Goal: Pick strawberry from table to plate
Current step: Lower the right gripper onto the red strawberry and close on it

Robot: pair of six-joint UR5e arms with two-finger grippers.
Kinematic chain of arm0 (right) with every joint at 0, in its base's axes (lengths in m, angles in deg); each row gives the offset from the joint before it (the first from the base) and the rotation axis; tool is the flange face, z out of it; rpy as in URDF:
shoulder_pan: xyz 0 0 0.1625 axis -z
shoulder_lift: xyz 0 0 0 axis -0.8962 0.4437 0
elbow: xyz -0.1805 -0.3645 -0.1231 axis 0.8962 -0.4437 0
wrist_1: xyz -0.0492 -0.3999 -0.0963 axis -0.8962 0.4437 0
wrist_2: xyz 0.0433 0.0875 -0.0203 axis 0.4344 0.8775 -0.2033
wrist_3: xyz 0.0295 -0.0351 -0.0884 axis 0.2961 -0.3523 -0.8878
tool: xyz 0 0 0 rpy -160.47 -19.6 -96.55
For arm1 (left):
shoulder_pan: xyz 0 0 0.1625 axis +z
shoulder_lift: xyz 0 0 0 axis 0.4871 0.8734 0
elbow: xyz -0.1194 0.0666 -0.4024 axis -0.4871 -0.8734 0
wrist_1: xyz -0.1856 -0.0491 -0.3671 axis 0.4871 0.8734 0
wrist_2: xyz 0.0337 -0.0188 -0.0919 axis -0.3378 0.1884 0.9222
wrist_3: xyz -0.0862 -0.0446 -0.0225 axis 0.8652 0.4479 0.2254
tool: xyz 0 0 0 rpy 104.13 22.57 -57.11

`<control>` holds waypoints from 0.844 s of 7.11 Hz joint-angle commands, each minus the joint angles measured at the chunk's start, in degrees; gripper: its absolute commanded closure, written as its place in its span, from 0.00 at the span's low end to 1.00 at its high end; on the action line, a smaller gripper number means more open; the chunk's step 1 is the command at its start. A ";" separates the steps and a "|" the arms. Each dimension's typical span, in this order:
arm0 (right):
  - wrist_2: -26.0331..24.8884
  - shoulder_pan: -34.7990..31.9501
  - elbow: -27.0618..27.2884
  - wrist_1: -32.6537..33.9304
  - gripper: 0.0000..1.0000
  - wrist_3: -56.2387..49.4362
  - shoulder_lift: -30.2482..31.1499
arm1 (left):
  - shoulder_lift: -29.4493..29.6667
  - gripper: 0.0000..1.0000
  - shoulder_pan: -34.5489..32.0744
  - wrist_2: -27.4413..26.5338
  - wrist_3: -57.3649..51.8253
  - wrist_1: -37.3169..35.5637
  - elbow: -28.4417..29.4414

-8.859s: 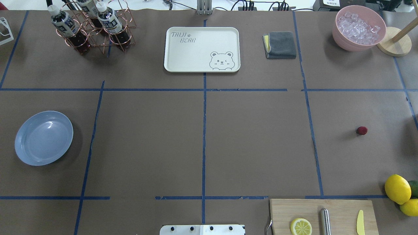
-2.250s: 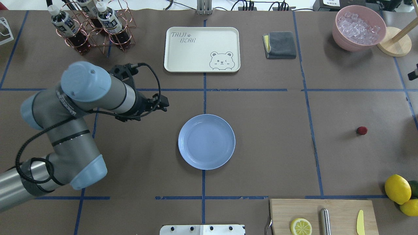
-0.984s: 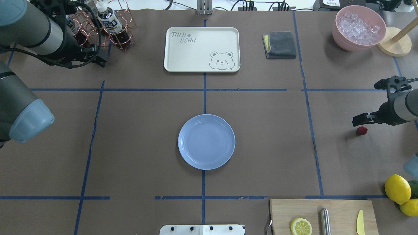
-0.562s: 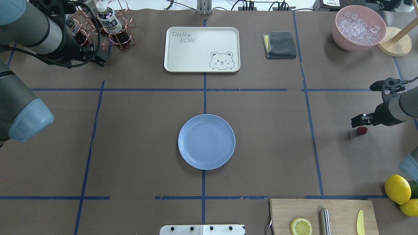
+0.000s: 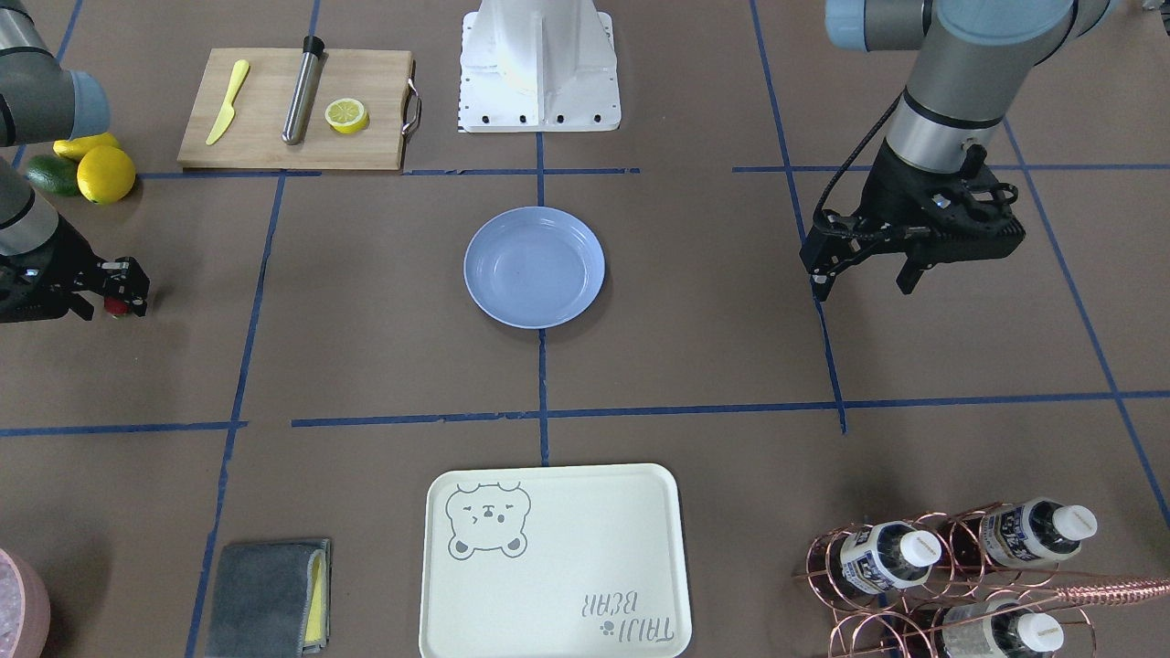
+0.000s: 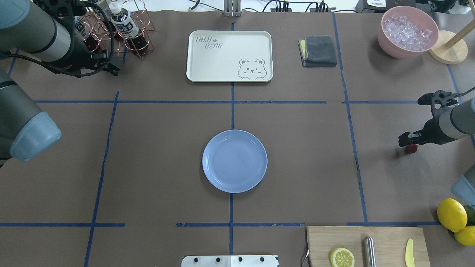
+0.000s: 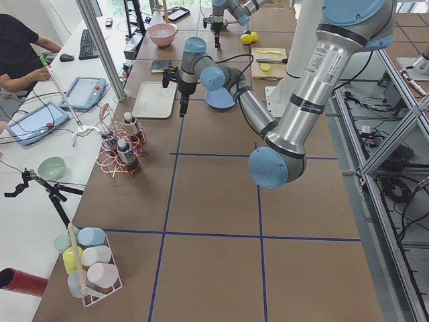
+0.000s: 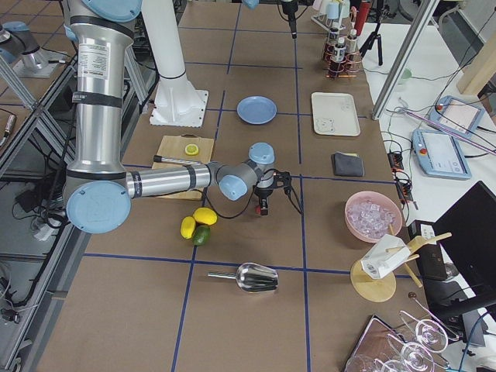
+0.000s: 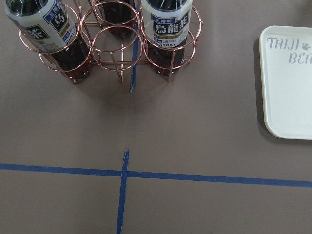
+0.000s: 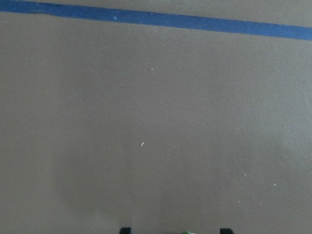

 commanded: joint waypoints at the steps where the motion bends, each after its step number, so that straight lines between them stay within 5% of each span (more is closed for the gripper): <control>1: 0.47 0.27 -0.07 0.01 0.38 0.04 0.00 | 0.00 0.00 -0.14 0.00 -0.04 0.00 0.00; 3: 0.56 0.45 -0.24 0.10 0.65 -0.13 0.00 | 0.09 0.00 -0.14 0.09 0.05 0.00 0.00; 6: 0.56 0.62 -0.33 0.01 0.70 -0.57 0.44 | 0.17 0.00 -0.14 0.26 0.05 0.00 0.09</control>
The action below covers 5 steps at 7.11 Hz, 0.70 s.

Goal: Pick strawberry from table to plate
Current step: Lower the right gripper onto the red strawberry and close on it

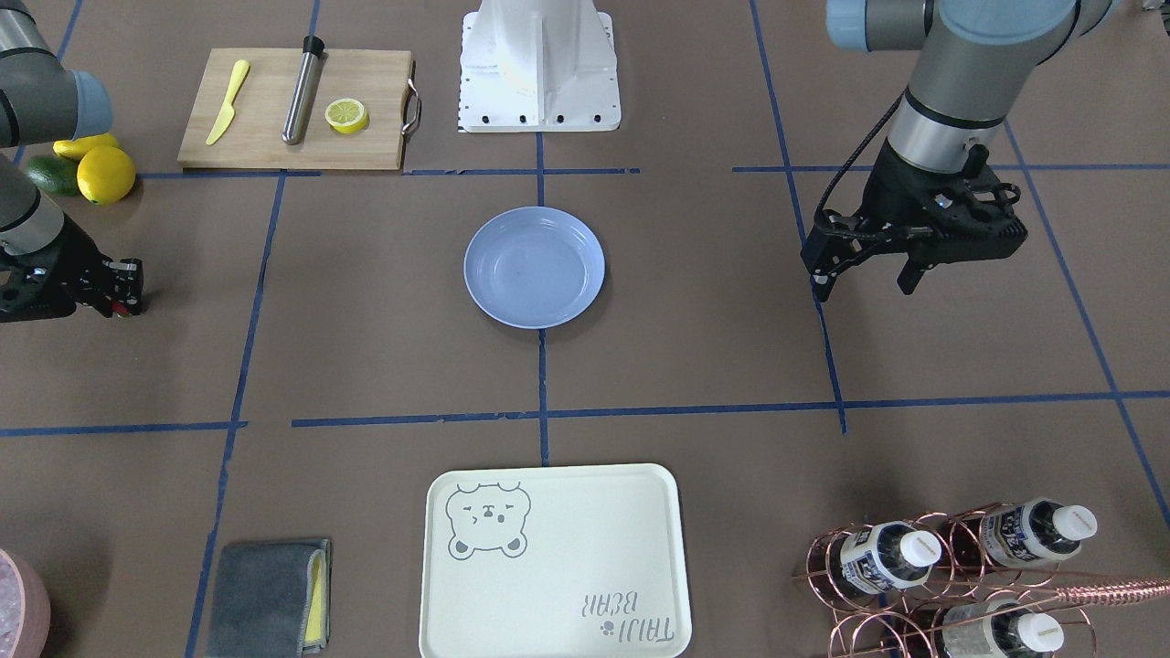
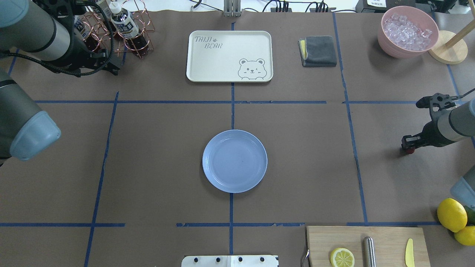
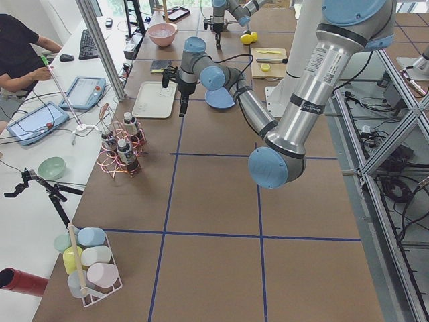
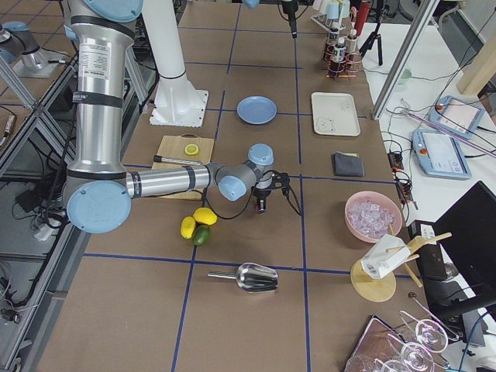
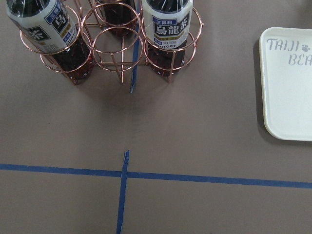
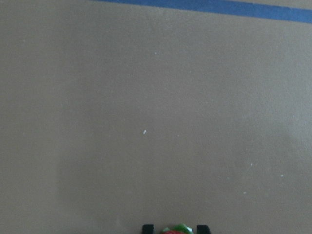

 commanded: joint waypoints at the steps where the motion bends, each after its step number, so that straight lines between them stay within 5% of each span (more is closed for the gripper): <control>1: 0.09 0.05 0.56 0.04 0.94 0.10 -0.02 | 0.07 0.00 -0.09 0.04 0.00 0.00 0.03; 5: 3.78 -0.74 10.39 8.16 1.00 0.63 -4.46 | -1.41 0.00 -4.03 1.00 -8.84 -0.53 0.47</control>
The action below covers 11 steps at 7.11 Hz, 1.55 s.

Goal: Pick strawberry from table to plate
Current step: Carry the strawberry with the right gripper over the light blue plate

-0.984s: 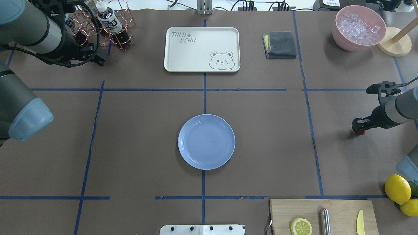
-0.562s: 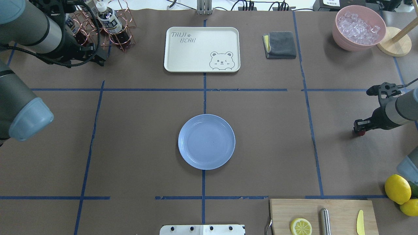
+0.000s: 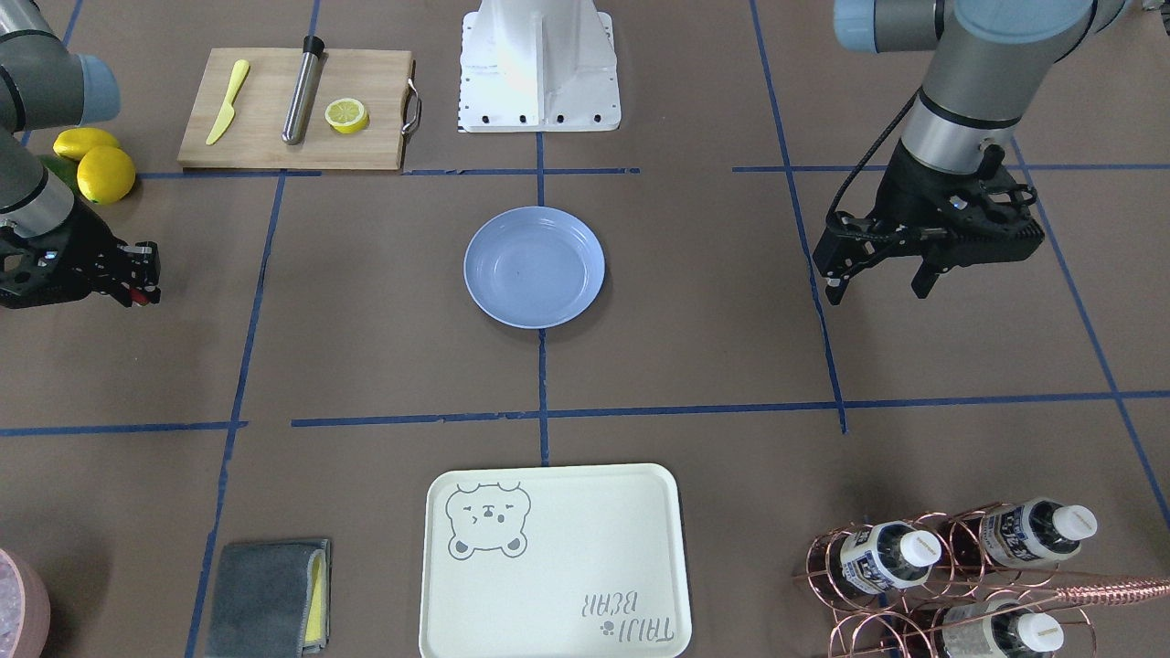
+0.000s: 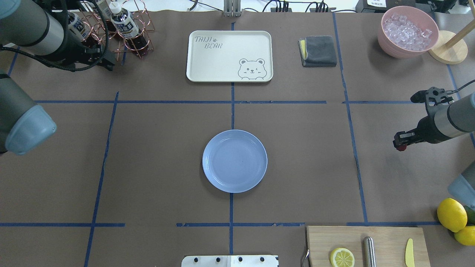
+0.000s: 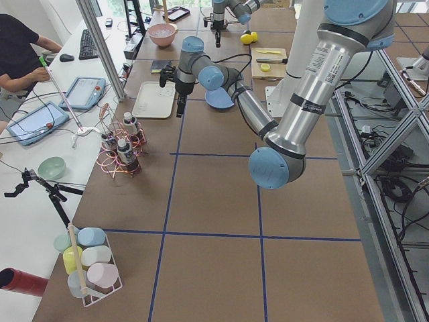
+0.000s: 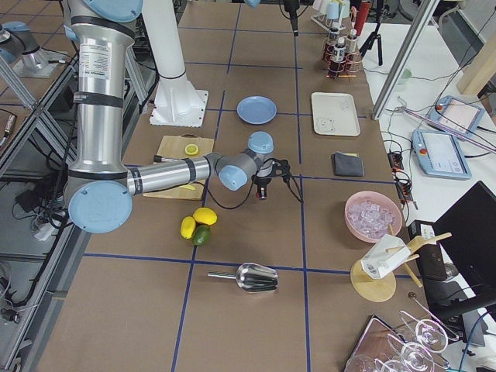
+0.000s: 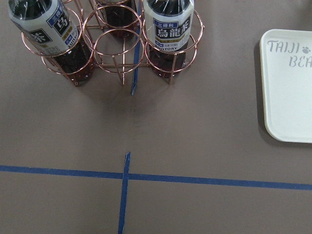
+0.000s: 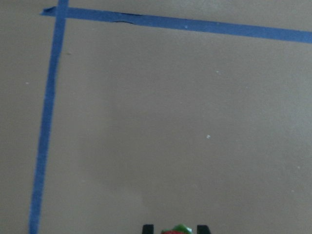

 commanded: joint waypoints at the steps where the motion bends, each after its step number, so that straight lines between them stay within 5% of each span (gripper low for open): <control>1: 1.07 -0.40 6.07 11.22 1.00 0.31 -7.68 | -2.68 0.00 -3.68 1.41 -9.57 -0.40 0.27; 3: 1.07 0.91 7.33 21.97 1.00 7.38 -18.91 | -6.55 0.00 -9.64 2.90 -21.07 -0.58 1.66; 5: -4.78 11.67 6.55 26.83 1.00 19.93 -29.65 | -12.16 0.00 -17.64 8.78 -36.96 -0.14 5.00; 8: -15.17 21.28 -6.86 29.13 1.00 26.06 -44.07 | -17.28 0.00 -25.92 10.91 -48.97 0.12 7.38; 11: -18.09 25.70 -16.56 28.70 1.00 26.41 -50.69 | -17.29 0.00 -26.20 10.91 -49.61 0.47 9.05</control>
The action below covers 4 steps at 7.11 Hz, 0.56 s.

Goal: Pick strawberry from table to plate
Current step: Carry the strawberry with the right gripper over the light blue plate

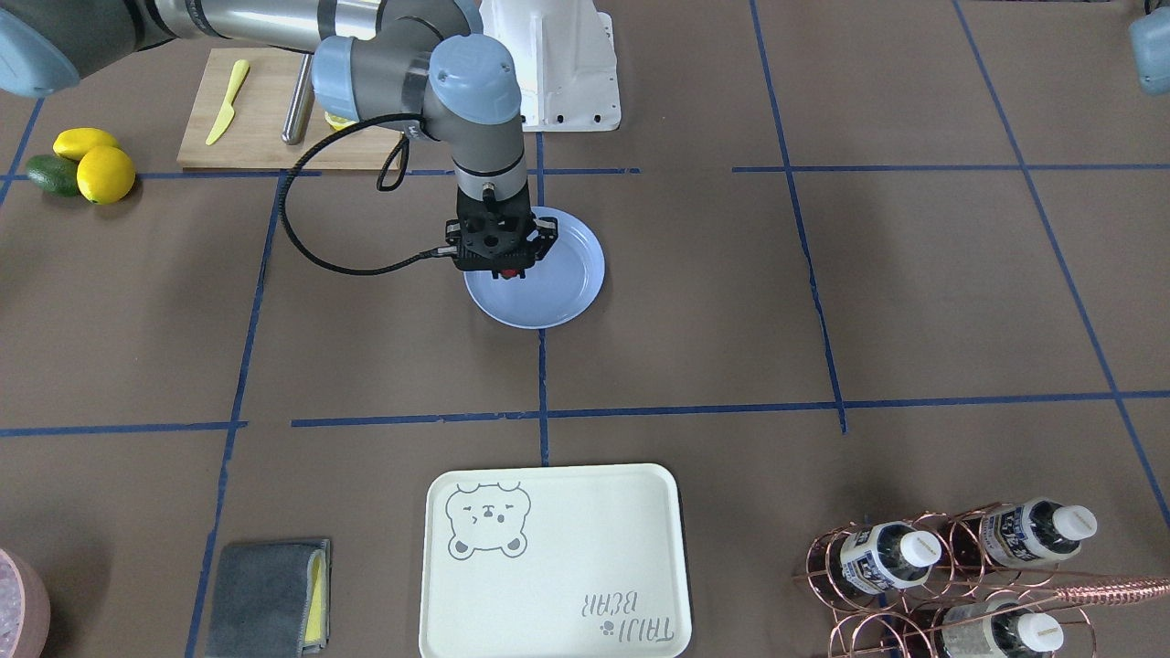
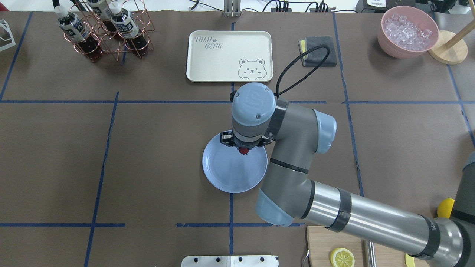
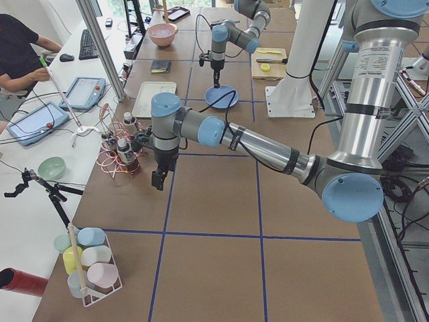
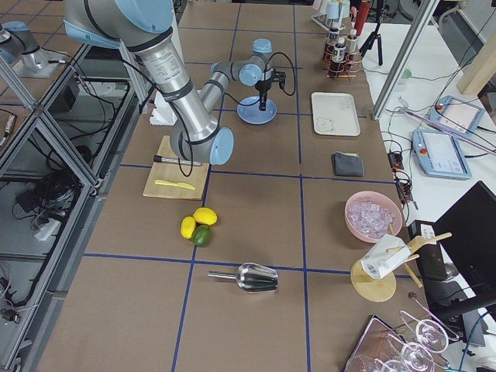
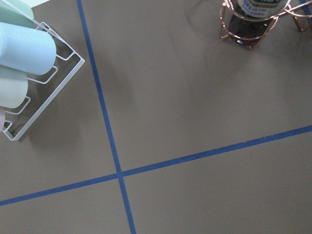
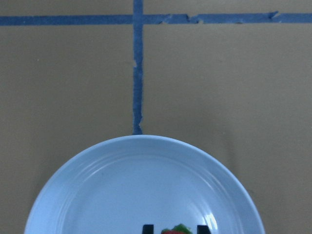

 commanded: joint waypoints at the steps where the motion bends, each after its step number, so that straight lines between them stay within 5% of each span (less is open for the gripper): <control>1: -0.72 1.92 -5.53 -0.35 1.00 0.42 -3.84 | -0.05 0.00 -0.50 0.01 -0.29 0.19 0.98; 4: -0.98 2.01 -7.13 -0.44 1.00 0.42 -4.20 | -0.05 0.00 -0.59 0.01 -0.55 0.19 1.07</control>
